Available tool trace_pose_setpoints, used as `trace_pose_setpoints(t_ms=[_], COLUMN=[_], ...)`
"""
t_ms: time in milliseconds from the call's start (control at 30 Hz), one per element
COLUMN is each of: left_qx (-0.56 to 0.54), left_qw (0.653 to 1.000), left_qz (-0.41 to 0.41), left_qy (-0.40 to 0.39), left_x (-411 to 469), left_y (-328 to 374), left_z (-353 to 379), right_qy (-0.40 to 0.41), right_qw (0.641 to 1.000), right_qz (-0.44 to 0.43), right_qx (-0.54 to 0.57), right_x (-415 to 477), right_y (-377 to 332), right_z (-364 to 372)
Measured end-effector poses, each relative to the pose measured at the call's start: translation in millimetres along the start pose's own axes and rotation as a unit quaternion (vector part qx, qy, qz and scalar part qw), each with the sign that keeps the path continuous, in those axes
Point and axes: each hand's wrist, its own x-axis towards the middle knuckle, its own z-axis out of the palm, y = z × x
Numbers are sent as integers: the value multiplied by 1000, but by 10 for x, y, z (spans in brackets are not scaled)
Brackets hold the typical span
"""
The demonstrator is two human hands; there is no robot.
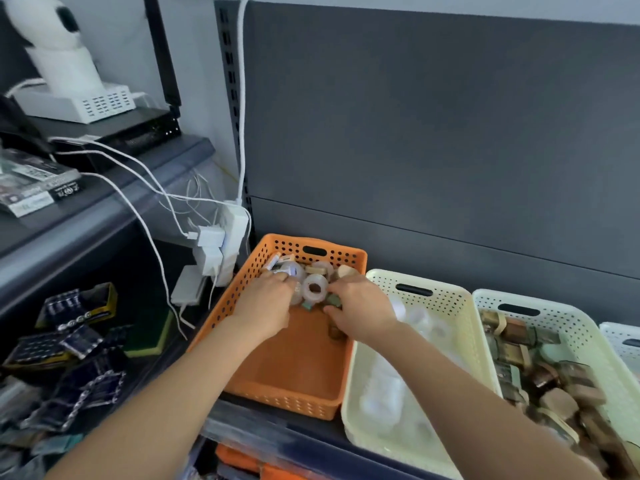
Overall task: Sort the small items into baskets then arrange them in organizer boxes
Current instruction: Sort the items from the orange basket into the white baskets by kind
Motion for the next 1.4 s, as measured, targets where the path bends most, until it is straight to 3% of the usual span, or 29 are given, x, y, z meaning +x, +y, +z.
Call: trace_pose_setpoints(t_ms=[167, 300, 467, 533, 700, 833, 1000, 1200, 1400], left_qx=[10, -44, -79, -95, -261, -343, -271, -153, -78], left_qw=[999, 996, 994, 994, 963, 931, 948, 978, 982], left_qz=[39, 55, 65, 52, -5, 34, 104, 133, 148], left_qy=[15, 50, 30, 29, 73, 122, 133, 43, 84], left_x=[224, 336, 359, 339, 290, 220, 116, -56, -160], left_y=[-149, -227, -261, -260, -82, 363, 1009, 1339, 1372], left_z=[109, 200, 141, 94, -103, -296, -273, 2, 39], right_qy=[-22, -19, -36, -15, 102, 211, 230, 50, 37], right_qw=[999, 997, 995, 994, 968, 932, 947, 981, 991], right_qz=[37, 71, 88, 92, 139, 167, 186, 187, 110], right_qx=[-20, -26, 14, 56, 180, 242, 128, 29, -62], right_x=[428, 623, 665, 597, 241, -115, -608, -1047, -1129], right_y=[-159, -167, -186, -180, -59, 233, 715, 1078, 1065], right_z=[227, 320, 341, 286, -103, -341, -387, -208, -145])
